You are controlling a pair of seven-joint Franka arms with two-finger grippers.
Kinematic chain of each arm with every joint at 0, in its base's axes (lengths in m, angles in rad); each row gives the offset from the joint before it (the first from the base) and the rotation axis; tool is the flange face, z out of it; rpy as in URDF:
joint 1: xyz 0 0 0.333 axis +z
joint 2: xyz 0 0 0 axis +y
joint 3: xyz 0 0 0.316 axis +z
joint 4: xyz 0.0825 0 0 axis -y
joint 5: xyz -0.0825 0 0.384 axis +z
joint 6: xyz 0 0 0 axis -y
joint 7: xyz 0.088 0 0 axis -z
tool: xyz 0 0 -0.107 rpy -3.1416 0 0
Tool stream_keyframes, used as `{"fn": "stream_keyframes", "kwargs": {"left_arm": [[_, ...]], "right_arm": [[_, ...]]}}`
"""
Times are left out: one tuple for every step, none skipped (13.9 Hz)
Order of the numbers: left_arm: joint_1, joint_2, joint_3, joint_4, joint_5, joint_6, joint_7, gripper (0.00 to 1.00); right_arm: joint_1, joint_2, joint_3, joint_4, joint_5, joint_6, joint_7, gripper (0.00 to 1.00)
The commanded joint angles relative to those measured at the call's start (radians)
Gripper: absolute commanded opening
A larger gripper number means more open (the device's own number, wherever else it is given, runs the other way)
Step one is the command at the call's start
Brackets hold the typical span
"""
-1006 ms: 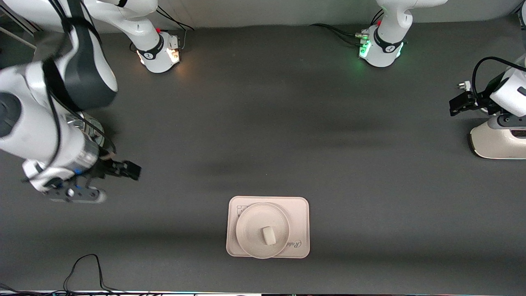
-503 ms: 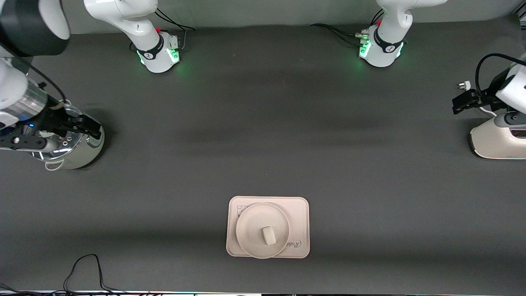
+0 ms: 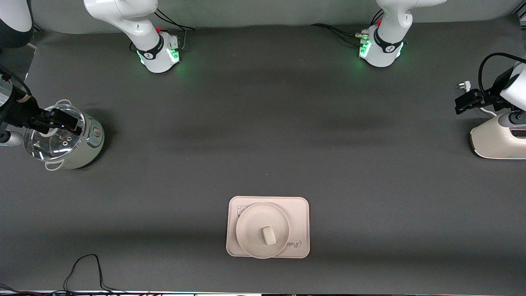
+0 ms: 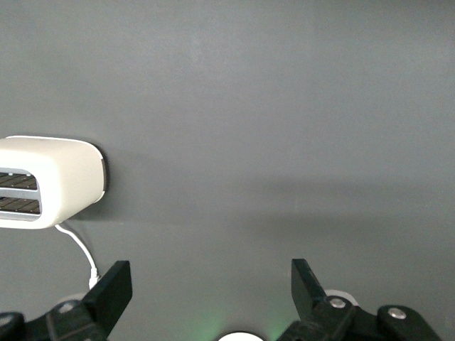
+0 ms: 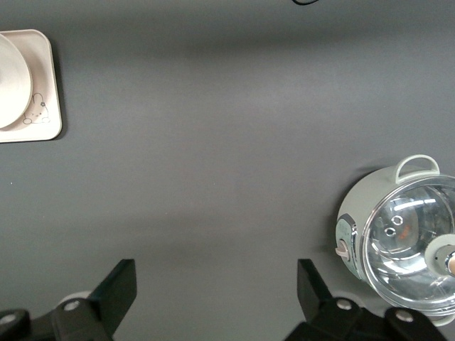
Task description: Place bun in plate and plate on tray
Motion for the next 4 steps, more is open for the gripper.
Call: {"fn": "stream_keyframes", "kwargs": {"left_arm": [[0.013, 0.008, -0.012, 0.031, -0.004, -0.033, 0.001, 1.00], [0.013, 0.008, -0.012, 0.033, -0.004, -0.033, 0.001, 1.00], [0.013, 0.010, -0.010, 0.034, -0.004, -0.033, 0.001, 1.00], [0.012, 0.010, -0.012, 0.033, -0.005, -0.034, 0.001, 1.00]], "right_arm": [[0.005, -0.021, -0.007, -0.018, 0.005, 0.000, 0.025, 1.00], [0.005, -0.020, -0.008, -0.021, 0.003, 0.000, 0.025, 1.00], [0.005, -0.020, -0.008, -0.022, 0.002, -0.001, 0.025, 1.00], [0.006, -0.021, -0.008, -0.025, 0.000, -0.001, 0.026, 1.00]]}}
